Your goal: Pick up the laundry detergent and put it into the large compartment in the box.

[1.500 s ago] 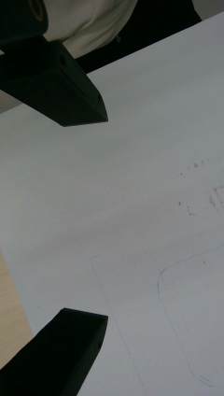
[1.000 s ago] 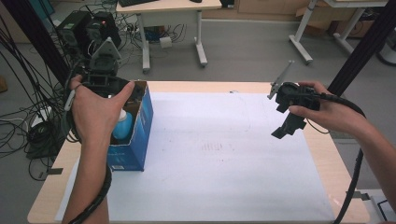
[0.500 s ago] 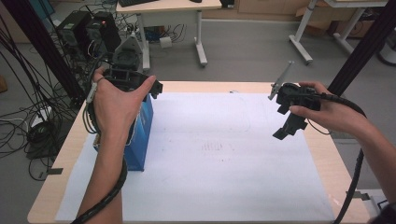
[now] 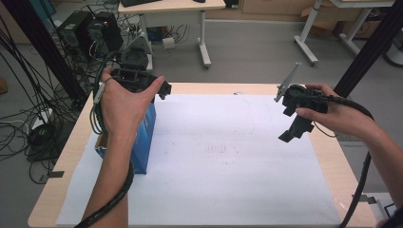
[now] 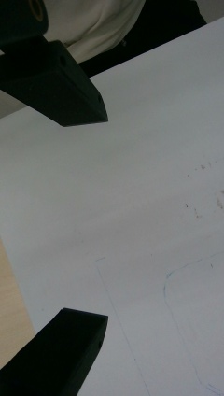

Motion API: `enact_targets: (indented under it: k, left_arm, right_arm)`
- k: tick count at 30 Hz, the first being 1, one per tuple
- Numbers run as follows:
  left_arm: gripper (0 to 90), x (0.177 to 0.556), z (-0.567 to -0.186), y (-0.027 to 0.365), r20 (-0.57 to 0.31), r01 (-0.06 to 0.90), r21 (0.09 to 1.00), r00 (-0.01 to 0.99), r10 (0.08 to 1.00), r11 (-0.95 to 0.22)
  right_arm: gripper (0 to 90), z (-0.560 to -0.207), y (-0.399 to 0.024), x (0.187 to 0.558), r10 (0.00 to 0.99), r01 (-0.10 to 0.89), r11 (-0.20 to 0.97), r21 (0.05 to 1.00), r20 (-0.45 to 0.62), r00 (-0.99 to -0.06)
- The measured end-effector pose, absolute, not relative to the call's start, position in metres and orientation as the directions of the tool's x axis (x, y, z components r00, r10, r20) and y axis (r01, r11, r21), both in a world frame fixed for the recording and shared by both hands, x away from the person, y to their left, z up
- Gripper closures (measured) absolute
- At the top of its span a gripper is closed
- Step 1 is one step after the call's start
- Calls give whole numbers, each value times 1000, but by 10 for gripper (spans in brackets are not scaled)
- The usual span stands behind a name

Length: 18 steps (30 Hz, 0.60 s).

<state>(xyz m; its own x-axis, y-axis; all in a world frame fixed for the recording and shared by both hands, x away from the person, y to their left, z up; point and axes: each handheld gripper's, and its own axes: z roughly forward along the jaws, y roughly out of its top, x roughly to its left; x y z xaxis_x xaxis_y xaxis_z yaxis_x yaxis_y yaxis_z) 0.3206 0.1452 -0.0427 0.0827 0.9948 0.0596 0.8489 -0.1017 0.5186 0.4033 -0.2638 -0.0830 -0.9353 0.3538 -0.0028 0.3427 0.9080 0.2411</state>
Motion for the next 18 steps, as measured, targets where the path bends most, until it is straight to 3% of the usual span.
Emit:
enact_targets:
  k: [18]
  left_arm:
    - [63, 320, -49, 148, 56, 853, 515, 61, 997, -81]
  right_arm:
    - [45, -83, -266, 402, 353, 341, 908, 244, -4, -936]
